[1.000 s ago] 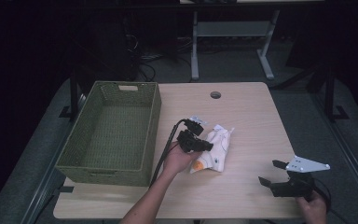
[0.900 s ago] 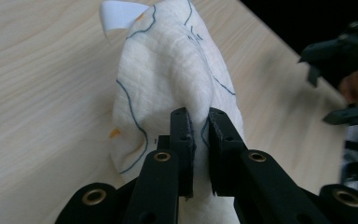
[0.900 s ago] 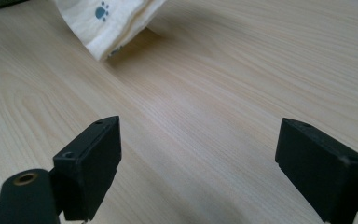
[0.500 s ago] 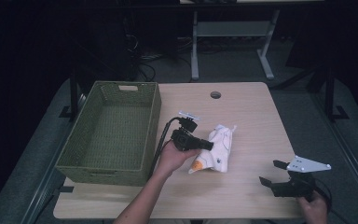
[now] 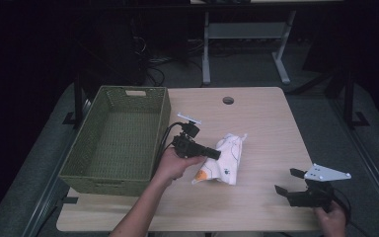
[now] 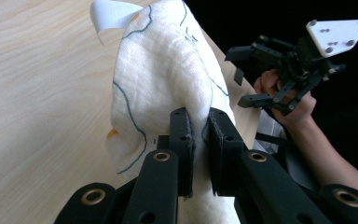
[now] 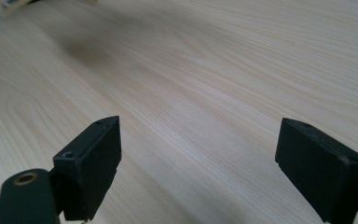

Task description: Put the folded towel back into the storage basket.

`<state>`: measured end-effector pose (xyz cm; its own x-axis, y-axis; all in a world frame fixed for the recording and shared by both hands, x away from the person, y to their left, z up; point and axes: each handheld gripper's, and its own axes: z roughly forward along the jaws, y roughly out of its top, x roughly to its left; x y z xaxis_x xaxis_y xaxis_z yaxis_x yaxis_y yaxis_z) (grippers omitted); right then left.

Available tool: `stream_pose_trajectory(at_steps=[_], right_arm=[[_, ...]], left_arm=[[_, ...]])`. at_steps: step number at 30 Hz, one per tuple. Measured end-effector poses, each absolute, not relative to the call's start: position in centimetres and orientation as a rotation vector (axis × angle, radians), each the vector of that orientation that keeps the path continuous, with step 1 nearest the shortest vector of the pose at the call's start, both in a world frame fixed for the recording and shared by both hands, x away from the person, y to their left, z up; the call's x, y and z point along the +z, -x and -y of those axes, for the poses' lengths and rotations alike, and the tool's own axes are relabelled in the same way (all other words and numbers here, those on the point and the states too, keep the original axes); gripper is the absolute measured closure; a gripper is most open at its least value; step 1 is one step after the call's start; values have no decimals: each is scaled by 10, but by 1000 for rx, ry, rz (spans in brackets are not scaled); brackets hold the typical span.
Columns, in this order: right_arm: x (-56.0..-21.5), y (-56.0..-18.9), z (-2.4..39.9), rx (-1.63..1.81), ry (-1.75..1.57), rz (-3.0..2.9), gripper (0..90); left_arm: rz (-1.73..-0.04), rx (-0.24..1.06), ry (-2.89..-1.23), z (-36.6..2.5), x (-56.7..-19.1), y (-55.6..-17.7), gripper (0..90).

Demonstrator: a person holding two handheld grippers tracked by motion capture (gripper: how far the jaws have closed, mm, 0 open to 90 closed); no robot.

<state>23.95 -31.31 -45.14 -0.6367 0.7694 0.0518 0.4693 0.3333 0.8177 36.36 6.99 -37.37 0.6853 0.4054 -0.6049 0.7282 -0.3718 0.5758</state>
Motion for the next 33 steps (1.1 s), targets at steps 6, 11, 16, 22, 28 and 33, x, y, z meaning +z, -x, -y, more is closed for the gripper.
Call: stream_pose_trajectory(at_steps=[6,11,16,22,28,33], right_arm=[[-453,-240,313,1198,-1106,-2270,137],[-454,-240,313,1190,-1107,-2274,137],[-454,-241,313,1188,-1108,-2273,137],[-454,-241,312,1186,-1104,-2271,137],[-453,-241,313,1184,-1104,-2268,137],[-453,-241,313,1182,-1108,-2267,137]], left_arm=[[-857,-496,-2004,-78,-368,-362,825],[-849,-512,-2001,-83,-361,-360,824],[-866,-522,-2000,-94,-357,-361,823],[-860,-520,-1989,-103,-351,-360,823],[-857,-504,-1981,-112,-342,-358,823],[-869,-495,-1964,-120,-335,-360,823]])
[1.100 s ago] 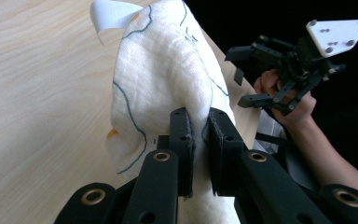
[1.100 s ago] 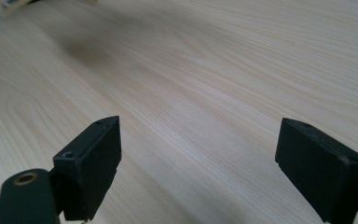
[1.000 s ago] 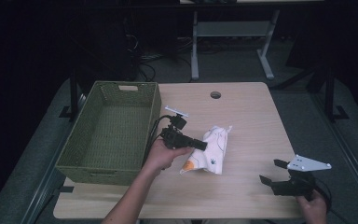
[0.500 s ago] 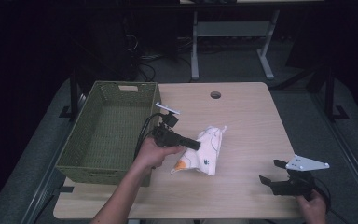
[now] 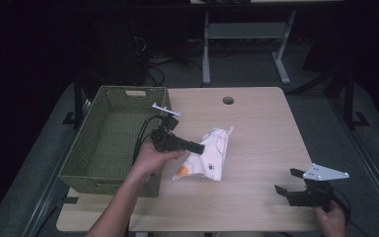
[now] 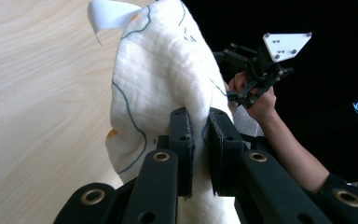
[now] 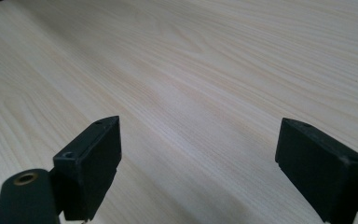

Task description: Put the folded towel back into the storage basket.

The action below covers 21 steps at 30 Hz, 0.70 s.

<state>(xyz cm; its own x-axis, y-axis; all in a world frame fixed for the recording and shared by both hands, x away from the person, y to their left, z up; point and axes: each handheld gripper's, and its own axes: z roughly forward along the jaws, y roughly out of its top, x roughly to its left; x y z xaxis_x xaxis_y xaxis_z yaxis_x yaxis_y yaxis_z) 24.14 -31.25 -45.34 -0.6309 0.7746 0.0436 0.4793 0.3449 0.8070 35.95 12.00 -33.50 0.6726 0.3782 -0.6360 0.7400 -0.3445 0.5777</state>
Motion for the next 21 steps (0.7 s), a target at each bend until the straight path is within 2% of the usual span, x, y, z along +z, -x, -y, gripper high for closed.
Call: stream_pose_trajectory(at_steps=[21], right_arm=[[-452,-243,312,1197,-1113,-2255,137]], left_arm=[[-898,-485,-1914,-160,-317,-365,824]])
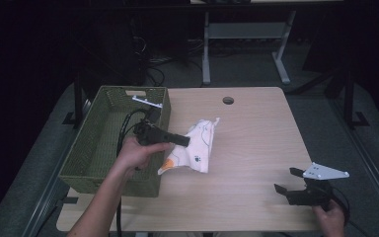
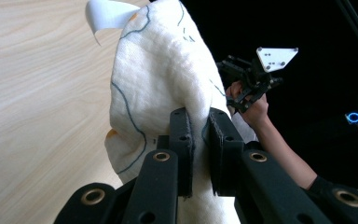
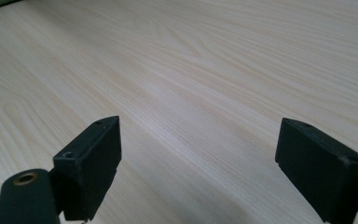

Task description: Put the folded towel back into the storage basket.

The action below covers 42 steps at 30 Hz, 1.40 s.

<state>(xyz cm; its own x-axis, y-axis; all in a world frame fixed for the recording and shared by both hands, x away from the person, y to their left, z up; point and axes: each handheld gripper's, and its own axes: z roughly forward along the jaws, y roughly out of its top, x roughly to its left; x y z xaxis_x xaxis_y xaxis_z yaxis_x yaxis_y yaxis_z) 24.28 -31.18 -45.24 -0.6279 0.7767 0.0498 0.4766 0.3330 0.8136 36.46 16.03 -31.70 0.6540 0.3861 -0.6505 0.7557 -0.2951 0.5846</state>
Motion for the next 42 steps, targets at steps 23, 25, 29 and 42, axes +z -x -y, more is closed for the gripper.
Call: stream_pose_trajectory(at_steps=[23,25,29,42], right_arm=[[-451,-245,310,1199,-1113,-2247,137],[-451,-245,310,1196,-1111,-2247,137],[-451,-244,310,1197,-1113,-2246,137],[-450,-241,308,1195,-1107,-2253,137]], left_arm=[[-954,-454,-1846,-215,-309,-368,824],[-963,-448,-1837,-221,-309,-367,824],[-978,-443,-1820,-230,-309,-368,824],[-997,-411,-1802,-254,-307,-362,822]])
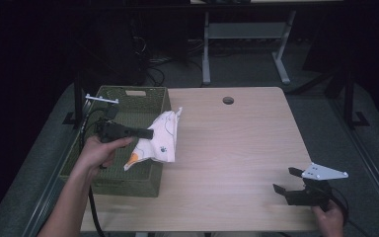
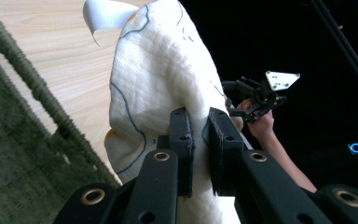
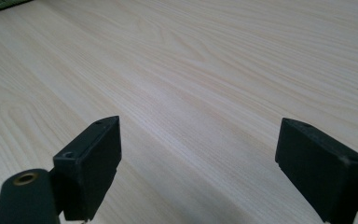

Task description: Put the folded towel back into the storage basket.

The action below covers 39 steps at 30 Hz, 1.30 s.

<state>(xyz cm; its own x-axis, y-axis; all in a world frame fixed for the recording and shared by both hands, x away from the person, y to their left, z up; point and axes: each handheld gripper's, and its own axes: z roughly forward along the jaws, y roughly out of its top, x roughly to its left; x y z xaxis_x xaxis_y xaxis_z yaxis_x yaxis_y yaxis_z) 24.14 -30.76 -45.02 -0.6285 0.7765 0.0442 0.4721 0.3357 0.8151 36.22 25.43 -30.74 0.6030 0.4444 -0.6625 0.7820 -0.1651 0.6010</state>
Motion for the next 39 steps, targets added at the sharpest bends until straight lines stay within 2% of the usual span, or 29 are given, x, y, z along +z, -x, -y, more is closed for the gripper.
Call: stream_pose_trajectory(at_steps=[20,39], right_arm=[[-450,-242,306,1181,-1096,-2262,137],[-450,-242,308,1178,-1098,-2258,137]], left_arm=[[-1064,-367,-1755,-305,-311,-358,821],[-1141,-351,-1748,-329,-331,-365,822]])
